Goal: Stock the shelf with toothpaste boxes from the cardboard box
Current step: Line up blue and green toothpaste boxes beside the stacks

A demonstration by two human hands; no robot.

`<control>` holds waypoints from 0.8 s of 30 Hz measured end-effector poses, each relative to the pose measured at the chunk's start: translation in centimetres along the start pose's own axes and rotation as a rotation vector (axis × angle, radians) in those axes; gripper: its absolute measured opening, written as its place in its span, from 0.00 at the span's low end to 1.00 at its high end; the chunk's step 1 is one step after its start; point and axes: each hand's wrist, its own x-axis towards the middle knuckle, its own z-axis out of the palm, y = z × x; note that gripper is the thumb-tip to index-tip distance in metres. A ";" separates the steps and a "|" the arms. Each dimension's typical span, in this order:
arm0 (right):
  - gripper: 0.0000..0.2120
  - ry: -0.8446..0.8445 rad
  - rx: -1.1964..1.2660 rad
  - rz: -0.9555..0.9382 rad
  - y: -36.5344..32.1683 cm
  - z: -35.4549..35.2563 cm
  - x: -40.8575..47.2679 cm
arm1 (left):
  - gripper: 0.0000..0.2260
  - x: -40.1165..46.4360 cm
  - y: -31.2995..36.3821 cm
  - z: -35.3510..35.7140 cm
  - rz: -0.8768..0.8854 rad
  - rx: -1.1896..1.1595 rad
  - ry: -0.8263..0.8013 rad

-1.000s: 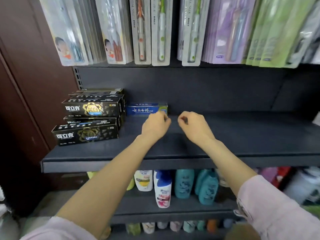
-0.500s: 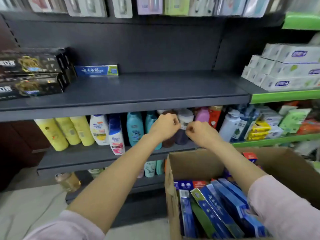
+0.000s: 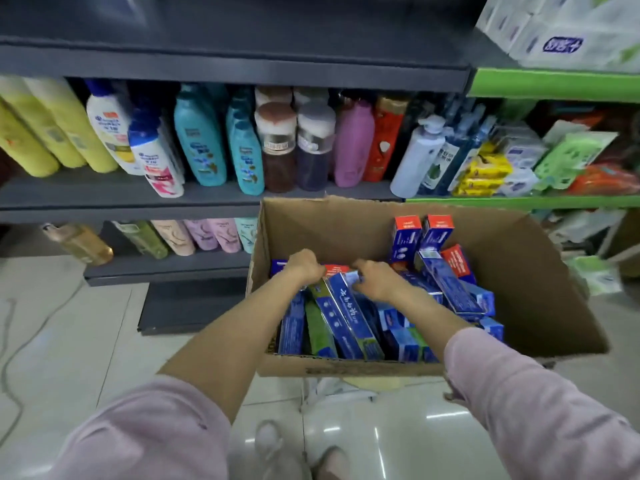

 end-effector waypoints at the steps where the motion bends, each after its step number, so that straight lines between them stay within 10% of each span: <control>1: 0.18 -0.030 -0.017 -0.002 -0.1 0.7 0.5 | 0.18 0.3 -0.1 0.7 -0.038 -0.029 -0.021; 7: 0.18 -0.214 -0.137 0.048 -1.1 3.1 2.8 | 0.25 3.4 -1.9 4.3 -0.164 -0.228 -0.150; 14: 0.46 -0.327 -0.072 0.219 -0.9 5.3 4.2 | 0.28 5.3 -3.6 5.3 -0.232 -0.427 -0.100; 24: 0.19 -0.103 0.679 0.167 -0.5 2.9 3.0 | 0.07 4.2 -2.6 0.8 -0.116 -0.490 0.074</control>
